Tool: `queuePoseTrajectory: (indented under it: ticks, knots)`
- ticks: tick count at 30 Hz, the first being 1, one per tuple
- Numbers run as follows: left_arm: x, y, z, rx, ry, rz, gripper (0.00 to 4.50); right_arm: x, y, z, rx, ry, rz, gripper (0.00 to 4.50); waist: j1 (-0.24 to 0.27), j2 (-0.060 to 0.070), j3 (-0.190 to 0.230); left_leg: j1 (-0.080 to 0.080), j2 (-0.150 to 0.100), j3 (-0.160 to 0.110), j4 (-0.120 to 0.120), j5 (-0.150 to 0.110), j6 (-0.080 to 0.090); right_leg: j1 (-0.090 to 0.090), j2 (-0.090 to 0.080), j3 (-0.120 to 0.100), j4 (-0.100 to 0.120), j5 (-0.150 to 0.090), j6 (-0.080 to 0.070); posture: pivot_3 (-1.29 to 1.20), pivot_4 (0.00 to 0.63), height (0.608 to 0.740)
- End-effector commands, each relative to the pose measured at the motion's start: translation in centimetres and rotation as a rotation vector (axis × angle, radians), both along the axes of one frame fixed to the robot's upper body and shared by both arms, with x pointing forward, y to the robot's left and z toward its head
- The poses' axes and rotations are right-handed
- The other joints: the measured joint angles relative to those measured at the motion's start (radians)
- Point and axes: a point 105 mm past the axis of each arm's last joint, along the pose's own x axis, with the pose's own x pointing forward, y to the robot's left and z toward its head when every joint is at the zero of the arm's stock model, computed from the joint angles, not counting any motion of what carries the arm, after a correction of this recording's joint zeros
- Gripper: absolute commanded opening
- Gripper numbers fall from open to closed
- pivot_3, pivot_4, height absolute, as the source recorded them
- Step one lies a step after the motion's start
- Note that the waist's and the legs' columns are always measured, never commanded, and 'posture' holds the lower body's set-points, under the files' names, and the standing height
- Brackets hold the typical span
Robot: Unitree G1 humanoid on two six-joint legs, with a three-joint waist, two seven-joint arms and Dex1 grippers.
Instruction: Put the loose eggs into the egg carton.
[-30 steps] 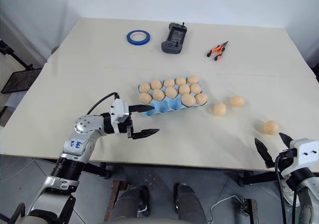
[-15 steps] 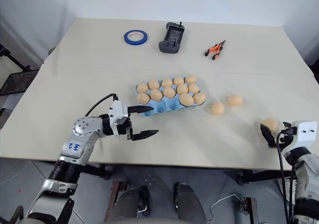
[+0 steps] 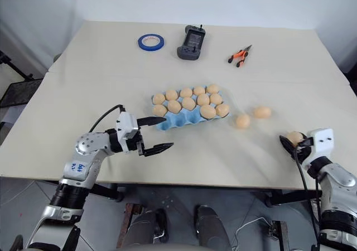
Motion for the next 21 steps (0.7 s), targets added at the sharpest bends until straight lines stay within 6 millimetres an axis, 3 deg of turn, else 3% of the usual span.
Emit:
queuePoseTrajectory:
  ticks: [1, 4, 6, 10, 15, 21]
  knots:
    - [-0.2, 2.4, 0.7, -0.021, -0.032, 0.089, 4.50, 1.3, 7.3, 4.3, -0.018, -0.102, 0.274, 2.20, -0.011, 0.001, 0.000, 0.001, 0.000, 0.000, 0.000, 0.000, 0.000, 0.000, 0.000, 0.000, 0.001, 0.004, 0.008, 0.00, 0.150, 0.740]
    - [-0.5, 3.6, 0.4, -0.017, -0.015, 0.131, 4.50, 2.1, 11.3, 5.4, -0.032, -0.107, 0.377, 2.20, -0.009, 0.001, 0.000, 0.001, 0.000, -0.001, -0.001, 0.000, -0.001, -0.001, 0.000, -0.002, 0.002, 0.004, 0.006, 0.00, 0.150, 0.740]
    - [-0.6, 4.4, 0.4, -0.019, -0.010, 0.163, 4.50, 2.6, 13.8, 6.1, -0.031, -0.110, 0.440, 2.20, -0.003, 0.000, 0.000, 0.000, 0.000, -0.001, -0.001, 0.000, -0.001, -0.002, -0.002, -0.002, 0.001, -0.005, -0.010, 0.00, 0.150, 0.740]
    - [-0.7, 5.5, 0.4, -0.019, -0.021, 0.231, 4.50, 4.5, 18.7, 7.1, -0.047, -0.108, 0.521, 2.20, -0.001, 0.001, 0.000, -0.005, 0.000, 0.002, -0.003, 0.000, -0.001, -0.007, -0.005, -0.002, 0.001, -0.005, -0.010, 0.00, 0.150, 0.740]
    - [-1.0, 5.6, 0.3, -0.020, -0.026, 0.251, 4.50, 5.8, 21.5, 6.8, -0.061, -0.076, 0.558, 2.20, 0.005, 0.000, 0.000, -0.005, -0.001, 0.003, -0.010, 0.000, -0.002, -0.010, -0.006, -0.003, 0.001, -0.004, -0.008, 0.00, 0.150, 0.740]
    - [-1.2, 5.7, 0.3, -0.024, -0.028, 0.268, 4.50, 5.5, 22.9, 6.2, -0.060, -0.066, 0.612, 4.23, 0.015, 0.000, 0.000, -0.005, 0.000, 0.003, -0.016, -0.001, -0.007, -0.013, -0.005, -0.006, 0.001, -0.001, -0.002, 0.00, 0.150, 0.740]
